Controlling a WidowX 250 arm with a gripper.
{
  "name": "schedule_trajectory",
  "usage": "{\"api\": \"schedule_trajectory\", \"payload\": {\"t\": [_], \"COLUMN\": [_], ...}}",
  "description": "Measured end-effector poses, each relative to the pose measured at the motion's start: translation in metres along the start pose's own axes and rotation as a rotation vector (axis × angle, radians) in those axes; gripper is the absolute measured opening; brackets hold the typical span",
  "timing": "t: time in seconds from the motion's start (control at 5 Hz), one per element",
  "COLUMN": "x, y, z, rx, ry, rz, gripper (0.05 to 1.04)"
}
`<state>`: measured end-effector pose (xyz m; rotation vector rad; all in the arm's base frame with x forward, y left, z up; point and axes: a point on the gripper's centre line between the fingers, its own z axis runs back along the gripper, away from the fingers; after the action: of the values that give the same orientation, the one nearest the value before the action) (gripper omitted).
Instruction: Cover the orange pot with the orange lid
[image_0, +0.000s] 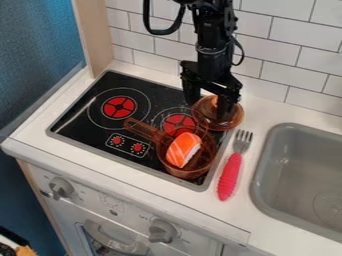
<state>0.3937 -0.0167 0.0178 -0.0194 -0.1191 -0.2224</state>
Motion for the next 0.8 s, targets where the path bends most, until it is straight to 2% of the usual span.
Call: {"api": "schedule_trajectory", "payload": {"t": [0.2, 0.4, 0.6, 0.8], "x": [0.010, 0.020, 0.026, 0.030], "y": [0.003, 0.009, 0.006, 0.008], "z": [-0.010, -0.015, -0.026, -0.026], "rx": [-0.027, -0.006, -0.030, -0.024], "ry": [0.011, 0.006, 0.015, -0.012], "rz": [0.006, 0.021, 0.016, 0.019], "gripper": [1.003, 1.003, 0.951, 0.670]}}
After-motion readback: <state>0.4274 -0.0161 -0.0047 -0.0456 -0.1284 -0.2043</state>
